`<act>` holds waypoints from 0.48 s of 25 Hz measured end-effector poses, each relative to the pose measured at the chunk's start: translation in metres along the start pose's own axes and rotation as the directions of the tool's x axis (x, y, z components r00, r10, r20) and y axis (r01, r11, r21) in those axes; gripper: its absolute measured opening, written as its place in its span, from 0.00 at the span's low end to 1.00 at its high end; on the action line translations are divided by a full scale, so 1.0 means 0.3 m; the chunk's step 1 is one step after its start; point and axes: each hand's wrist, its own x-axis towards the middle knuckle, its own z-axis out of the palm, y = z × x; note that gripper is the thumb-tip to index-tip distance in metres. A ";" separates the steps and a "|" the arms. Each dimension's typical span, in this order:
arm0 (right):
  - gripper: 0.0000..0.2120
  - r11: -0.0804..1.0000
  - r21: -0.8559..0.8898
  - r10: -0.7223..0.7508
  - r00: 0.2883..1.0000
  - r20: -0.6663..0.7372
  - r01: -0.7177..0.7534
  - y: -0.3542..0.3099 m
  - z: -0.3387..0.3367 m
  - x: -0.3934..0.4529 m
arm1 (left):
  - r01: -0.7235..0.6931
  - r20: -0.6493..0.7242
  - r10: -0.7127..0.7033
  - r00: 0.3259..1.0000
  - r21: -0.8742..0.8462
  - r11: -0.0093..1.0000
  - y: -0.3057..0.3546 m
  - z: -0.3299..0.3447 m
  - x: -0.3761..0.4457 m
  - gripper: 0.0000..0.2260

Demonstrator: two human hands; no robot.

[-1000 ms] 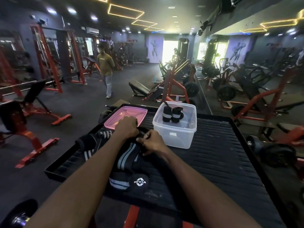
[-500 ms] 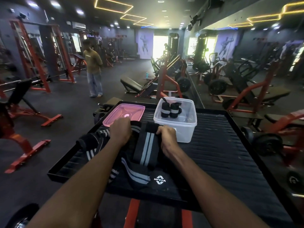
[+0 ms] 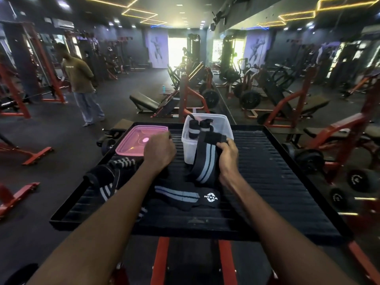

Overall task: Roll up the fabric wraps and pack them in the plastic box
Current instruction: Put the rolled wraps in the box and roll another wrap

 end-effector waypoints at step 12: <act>0.32 0.906 -0.350 -0.302 0.943 -0.138 0.239 -0.022 -0.130 -0.003 | -0.167 0.307 0.199 0.931 -0.127 0.978 0.215 0.081 -0.215 0.22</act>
